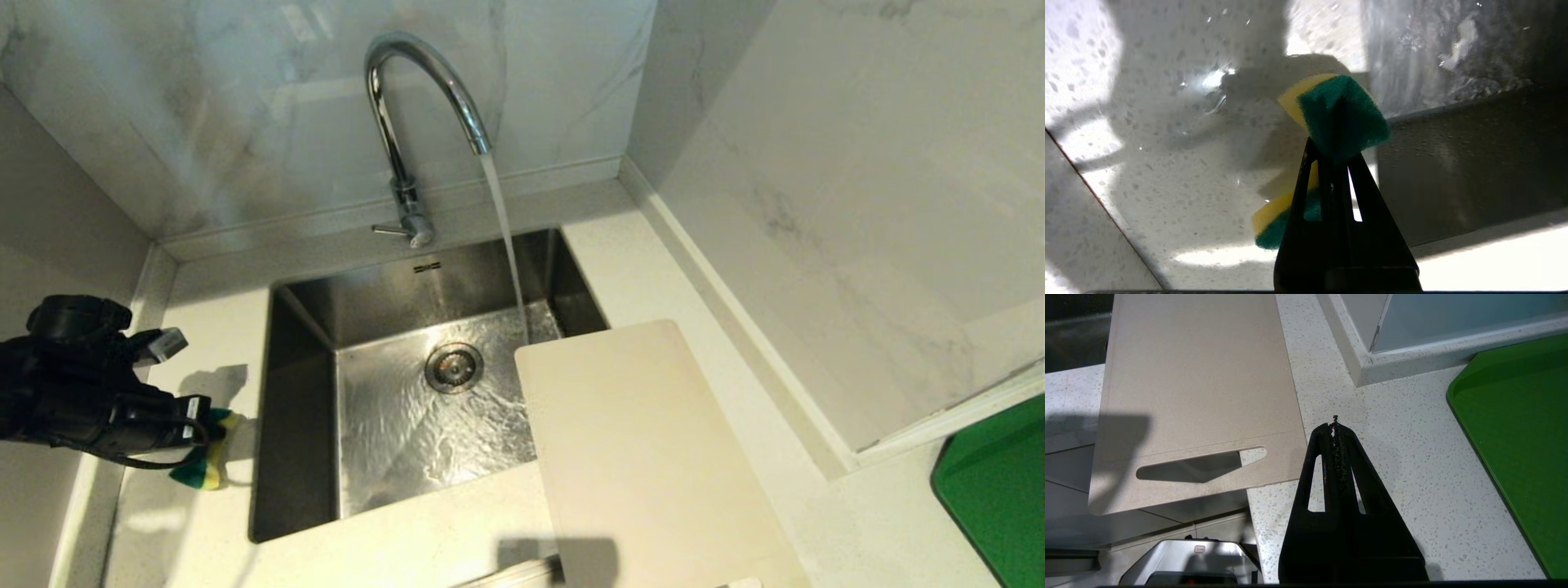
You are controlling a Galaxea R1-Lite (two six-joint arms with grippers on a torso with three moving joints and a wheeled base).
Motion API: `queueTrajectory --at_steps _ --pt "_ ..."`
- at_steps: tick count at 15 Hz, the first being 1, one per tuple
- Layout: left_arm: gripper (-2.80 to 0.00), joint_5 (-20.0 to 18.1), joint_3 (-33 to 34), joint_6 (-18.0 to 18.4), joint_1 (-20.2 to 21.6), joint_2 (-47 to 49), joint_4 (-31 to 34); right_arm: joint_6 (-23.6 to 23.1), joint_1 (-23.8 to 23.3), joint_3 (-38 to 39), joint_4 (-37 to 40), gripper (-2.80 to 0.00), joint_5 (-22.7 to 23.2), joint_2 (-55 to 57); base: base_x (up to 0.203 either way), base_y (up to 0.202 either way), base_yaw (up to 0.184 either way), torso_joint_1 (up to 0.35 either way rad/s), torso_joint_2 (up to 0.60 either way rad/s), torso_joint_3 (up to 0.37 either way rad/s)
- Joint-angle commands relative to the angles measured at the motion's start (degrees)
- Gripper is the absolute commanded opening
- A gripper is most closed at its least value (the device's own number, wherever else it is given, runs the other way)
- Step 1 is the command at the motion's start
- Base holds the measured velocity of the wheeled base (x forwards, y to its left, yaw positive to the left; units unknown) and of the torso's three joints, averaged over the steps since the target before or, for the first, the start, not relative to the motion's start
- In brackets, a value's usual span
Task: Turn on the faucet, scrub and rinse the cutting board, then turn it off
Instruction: Put down the cleaning cloth, then turn off the tap
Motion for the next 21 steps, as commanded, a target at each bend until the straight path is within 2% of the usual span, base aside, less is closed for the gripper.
queueTrajectory --at_steps 1,4,5,12,14,15,16,18,19,21 --pt "-2.8 -0.05 0.47 -0.01 0.21 1.65 0.06 -0.02 0.0 0.0 0.01 -2.8 0.06 0.1 0.0 0.0 0.0 0.0 0.0 0.0" --pt "-2.8 -0.05 1.18 -0.03 0.21 1.13 -0.46 -0.02 0.0 0.0 0.01 -2.8 0.06 0.11 0.0 0.0 0.0 0.0 0.0 0.0" --pt "0.0 -0.05 1.47 -0.11 0.21 0.68 -0.72 -0.02 0.0 0.0 0.01 -2.8 0.06 0.11 0.0 0.0 0.0 0.0 0.0 0.0" --pt "0.0 -0.94 4.49 -0.8 1.4 -6.51 -6.05 -0.2 0.0 0.0 0.01 -2.8 0.27 0.08 0.0 0.0 0.0 0.0 0.0 0.0" --pt "0.0 -1.69 3.61 -3.8 -0.13 -8.59 -8.78 -0.2 0.0 0.0 0.01 -2.8 0.32 0.11 0.0 0.0 0.0 0.0 0.0 0.0" --pt "-2.8 -1.72 2.89 -6.02 -1.37 -9.26 -9.68 -0.2 0.0 0.0 0.01 -2.8 0.32 0.05 0.0 0.0 0.0 0.0 0.0 0.0" --pt "-2.8 -1.78 1.69 -8.64 -2.91 -9.93 -10.37 -0.2 0.0 0.0 0.01 -2.8 0.32 0.05 0.0 0.0 0.0 0.0 0.0 0.0" --pt "-2.8 -1.64 -2.24 -17.97 -7.96 -10.09 -12.54 -0.29 0.0 0.0 0.01 -2.8 0.41 0.11 0.0 0.0 0.0 0.0 0.0 0.0" --pt "-2.8 -1.61 -4.3 -22.9 -10.71 -9.75 -15.29 -0.29 0.0 0.0 0.01 -2.8 0.41 0.11 0.0 0.0 0.0 0.0 0.0 0.0" --pt "-2.8 -1.59 -6.5 -28.33 -16.34 -7.86 -22.61 -0.29 0.0 0.0 0.01 -2.8 0.38 0.1 0.0 0.0 0.0 0.0 0.0 0.0"
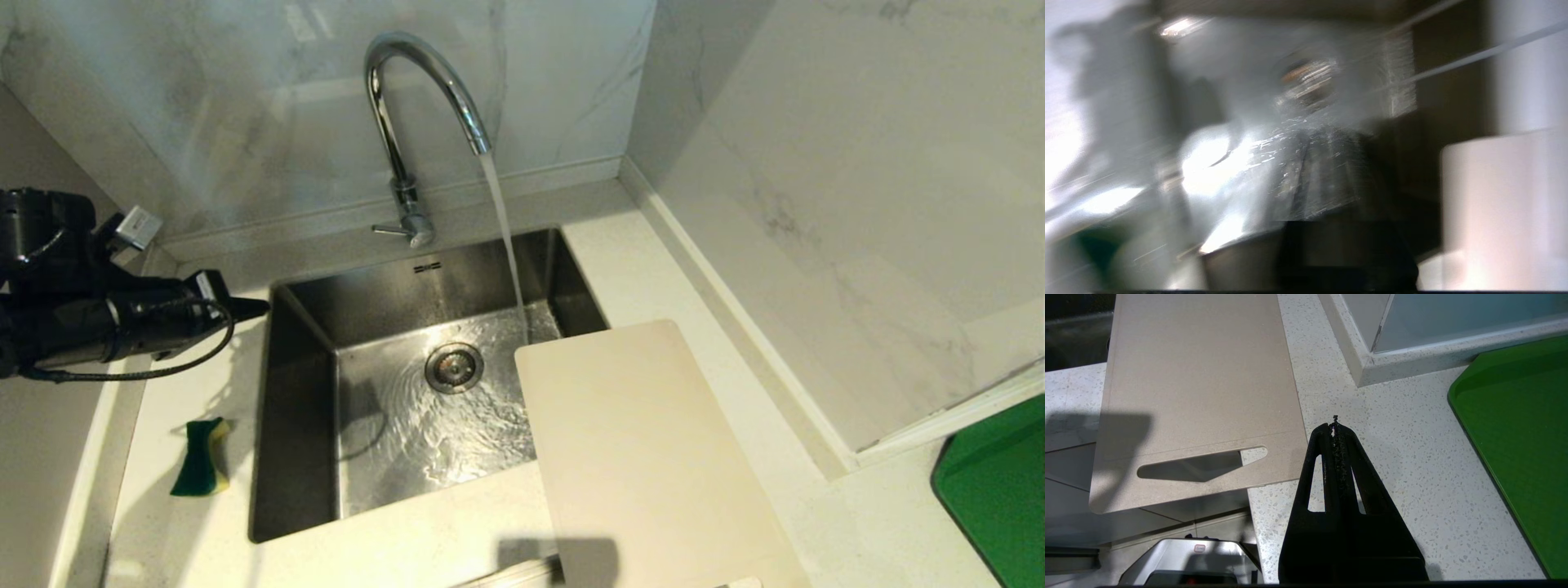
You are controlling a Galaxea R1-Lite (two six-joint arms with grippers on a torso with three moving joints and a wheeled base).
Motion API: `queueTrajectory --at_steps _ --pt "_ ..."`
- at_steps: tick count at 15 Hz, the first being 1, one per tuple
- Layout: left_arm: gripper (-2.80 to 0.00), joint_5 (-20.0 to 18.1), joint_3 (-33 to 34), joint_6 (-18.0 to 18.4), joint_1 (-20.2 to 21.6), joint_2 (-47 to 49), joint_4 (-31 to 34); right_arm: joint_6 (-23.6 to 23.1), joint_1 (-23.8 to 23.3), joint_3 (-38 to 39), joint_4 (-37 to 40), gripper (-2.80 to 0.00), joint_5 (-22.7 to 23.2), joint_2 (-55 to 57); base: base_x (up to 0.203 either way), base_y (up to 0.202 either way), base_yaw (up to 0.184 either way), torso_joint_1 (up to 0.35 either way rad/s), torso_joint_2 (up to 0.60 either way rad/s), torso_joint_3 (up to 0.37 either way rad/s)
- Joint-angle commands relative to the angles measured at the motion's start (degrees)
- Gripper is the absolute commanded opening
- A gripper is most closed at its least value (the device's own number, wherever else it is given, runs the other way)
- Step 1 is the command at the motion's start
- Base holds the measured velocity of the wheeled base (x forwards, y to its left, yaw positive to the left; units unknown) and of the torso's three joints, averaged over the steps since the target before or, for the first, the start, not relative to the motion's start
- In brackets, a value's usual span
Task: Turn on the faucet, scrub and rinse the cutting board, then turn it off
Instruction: Turn off the tap
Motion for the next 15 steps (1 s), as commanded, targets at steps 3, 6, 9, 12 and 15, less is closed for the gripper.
queueTrajectory --at_steps 3,6,9,12,15 --pt "-2.8 -0.03 -4.23 -4.79 -8.95 7.26 -15.19 -0.32 0.0 0.0 0.0 -2.8 0.13 0.0 0.0 0.0 0.0 0.0 0.0 0.0" --pt "-2.8 -0.02 -7.42 -4.31 -12.24 13.39 -22.65 -1.11 0.0 0.0 0.0 -2.8 0.31 -0.01 0.0 0.0 0.0 0.0 0.0 0.0" --pt "-2.8 0.0 -11.68 -1.97 -14.04 20.55 -30.94 -1.2 0.0 0.0 0.0 -2.8 0.31 -0.01 0.0 0.0 0.0 0.0 0.0 0.0" --pt "-2.8 0.07 -15.11 1.14 -15.36 26.86 -36.6 -1.6 0.0 0.0 0.0 -2.8 0.58 0.04 0.0 0.0 0.0 0.0 0.0 0.0" --pt "-2.8 0.25 -19.56 3.26 -15.24 31.33 -38.31 -1.81 0.0 0.0 0.0 -2.8 0.57 0.01 0.0 0.0 0.0 0.0 0.0 0.0"
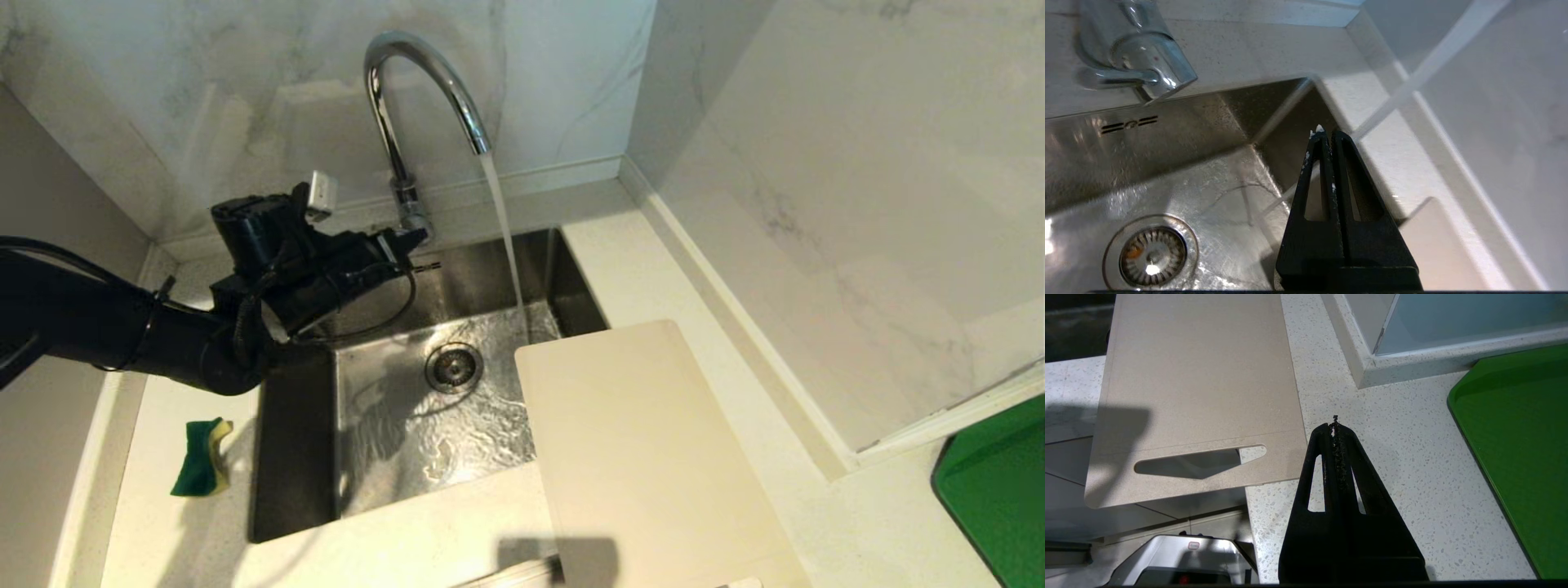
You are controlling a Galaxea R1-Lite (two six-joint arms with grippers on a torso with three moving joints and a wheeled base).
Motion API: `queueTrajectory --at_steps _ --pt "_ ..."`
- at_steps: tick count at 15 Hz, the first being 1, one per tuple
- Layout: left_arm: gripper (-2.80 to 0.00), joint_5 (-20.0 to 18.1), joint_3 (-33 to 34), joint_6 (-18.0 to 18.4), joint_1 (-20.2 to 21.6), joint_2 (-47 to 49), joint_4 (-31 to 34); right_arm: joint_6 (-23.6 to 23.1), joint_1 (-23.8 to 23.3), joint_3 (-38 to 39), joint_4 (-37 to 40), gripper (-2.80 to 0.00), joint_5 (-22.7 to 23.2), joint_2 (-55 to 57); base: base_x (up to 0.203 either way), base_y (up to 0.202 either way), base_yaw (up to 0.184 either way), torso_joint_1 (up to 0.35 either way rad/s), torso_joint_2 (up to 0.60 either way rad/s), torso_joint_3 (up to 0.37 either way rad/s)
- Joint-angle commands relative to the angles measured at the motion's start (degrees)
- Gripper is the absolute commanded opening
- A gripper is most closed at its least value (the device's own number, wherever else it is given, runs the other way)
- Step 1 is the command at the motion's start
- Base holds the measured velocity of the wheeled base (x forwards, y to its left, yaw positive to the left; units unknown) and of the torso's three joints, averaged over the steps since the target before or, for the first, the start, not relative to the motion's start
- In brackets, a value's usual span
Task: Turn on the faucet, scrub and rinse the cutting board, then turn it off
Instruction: Turn off the tap
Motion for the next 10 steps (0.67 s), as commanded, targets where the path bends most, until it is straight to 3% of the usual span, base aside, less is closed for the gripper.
queueTrajectory --at_steps 1,10 --pt "-2.8 -0.04 -3.04 0.63 0.39 5.26 -1.41 -0.08 0.0 0.0 0.0 -2.8 0.03 0.06 0.0 0.0 0.0 0.0 0.0 0.0" --pt "-2.8 -0.29 -10.79 3.43 5.98 11.36 -2.08 -0.08 0.0 0.0 0.0 -2.8 0.06 -0.01 0.0 0.0 0.0 0.0 0.0 0.0"
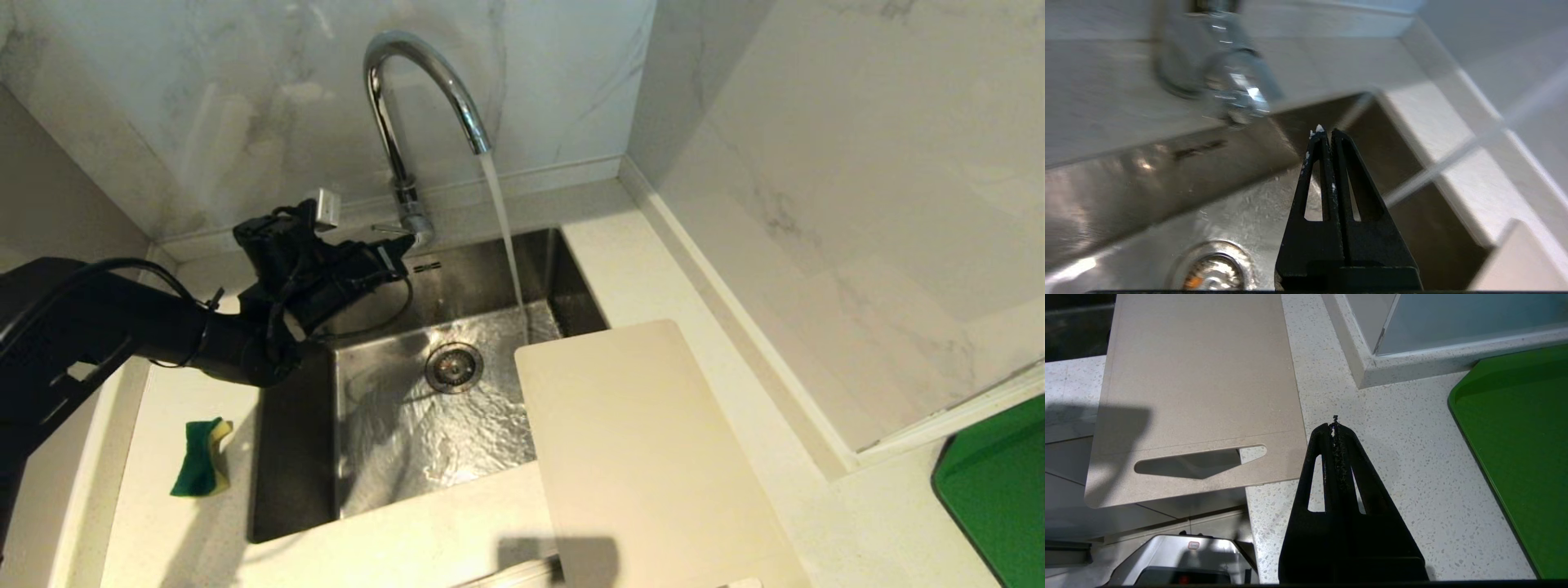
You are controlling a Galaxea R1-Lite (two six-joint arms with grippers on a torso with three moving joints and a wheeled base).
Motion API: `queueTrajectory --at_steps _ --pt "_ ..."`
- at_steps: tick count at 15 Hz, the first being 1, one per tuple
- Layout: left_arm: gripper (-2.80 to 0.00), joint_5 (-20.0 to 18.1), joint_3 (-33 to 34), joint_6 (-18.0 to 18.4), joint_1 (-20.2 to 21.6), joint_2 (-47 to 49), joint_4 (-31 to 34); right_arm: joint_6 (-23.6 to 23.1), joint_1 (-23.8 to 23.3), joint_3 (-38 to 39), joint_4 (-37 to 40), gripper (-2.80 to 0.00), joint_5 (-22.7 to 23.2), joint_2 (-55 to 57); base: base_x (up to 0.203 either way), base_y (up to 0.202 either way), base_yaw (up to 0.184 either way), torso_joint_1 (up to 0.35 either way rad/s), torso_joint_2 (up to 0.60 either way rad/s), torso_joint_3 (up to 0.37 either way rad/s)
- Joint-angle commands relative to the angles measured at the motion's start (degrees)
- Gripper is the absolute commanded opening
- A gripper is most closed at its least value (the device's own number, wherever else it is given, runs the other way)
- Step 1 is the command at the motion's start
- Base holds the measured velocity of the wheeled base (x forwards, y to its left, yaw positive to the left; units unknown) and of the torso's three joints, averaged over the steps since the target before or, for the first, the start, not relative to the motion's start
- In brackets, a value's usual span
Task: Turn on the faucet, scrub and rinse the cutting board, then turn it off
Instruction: Turn off the tap
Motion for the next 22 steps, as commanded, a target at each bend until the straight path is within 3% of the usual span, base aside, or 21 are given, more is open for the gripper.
queueTrajectory --at_steps 1,13,22 --pt "-2.8 -0.03 -2.79 -0.04 1.64 2.75 -0.14 -0.11 0.0 0.0 0.02 -2.8 0.04 -0.01 0.0 0.0 0.0 0.0 0.0 0.0" --pt "-2.8 1.3 -9.95 0.05 5.55 6.16 0.4 -0.11 0.0 0.0 0.02 -2.8 0.08 0.03 0.0 0.0 0.0 0.0 0.0 0.0" --pt "-2.8 2.29 -11.19 0.05 5.57 5.62 0.59 -0.11 0.0 0.0 0.02 -2.8 0.08 -0.01 0.0 0.0 0.0 0.0 0.0 0.0"
